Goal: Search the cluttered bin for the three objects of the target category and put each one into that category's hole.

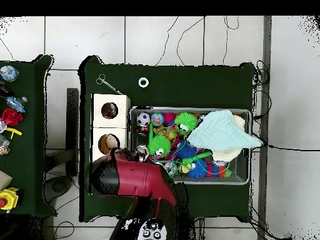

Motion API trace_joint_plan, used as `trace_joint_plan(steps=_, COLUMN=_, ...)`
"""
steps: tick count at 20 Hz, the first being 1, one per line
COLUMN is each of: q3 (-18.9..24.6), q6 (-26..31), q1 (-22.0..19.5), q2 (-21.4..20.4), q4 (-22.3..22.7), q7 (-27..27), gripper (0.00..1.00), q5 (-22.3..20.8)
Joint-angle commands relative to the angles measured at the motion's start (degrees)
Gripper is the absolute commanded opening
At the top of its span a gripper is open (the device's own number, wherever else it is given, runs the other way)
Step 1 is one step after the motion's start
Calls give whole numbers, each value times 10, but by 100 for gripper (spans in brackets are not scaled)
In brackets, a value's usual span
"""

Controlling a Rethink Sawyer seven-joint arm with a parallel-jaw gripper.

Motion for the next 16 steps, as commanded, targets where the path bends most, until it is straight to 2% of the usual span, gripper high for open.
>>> trace_joint_plan(steps=1, q3=24, q6=-103, q1=-9, q2=25, q4=108, q7=175, gripper=100, q5=42)
trace_joint_plan(steps=5, q3=49, q6=-155, q1=-34, q2=45, q4=118, q7=156, gripper=100, q5=39)
trace_joint_plan(steps=9, q3=58, q6=-171, q1=-36, q2=56, q4=120, q7=155, gripper=100, q5=47)
trace_joint_plan(steps=12, q3=53, q6=-159, q1=-15, q2=60, q4=118, q7=166, gripper=100, q5=68)
trace_joint_plan(steps=16, q3=25, q6=-102, q1=27, q2=49, q4=96, q7=159, gripper=100, q5=84)
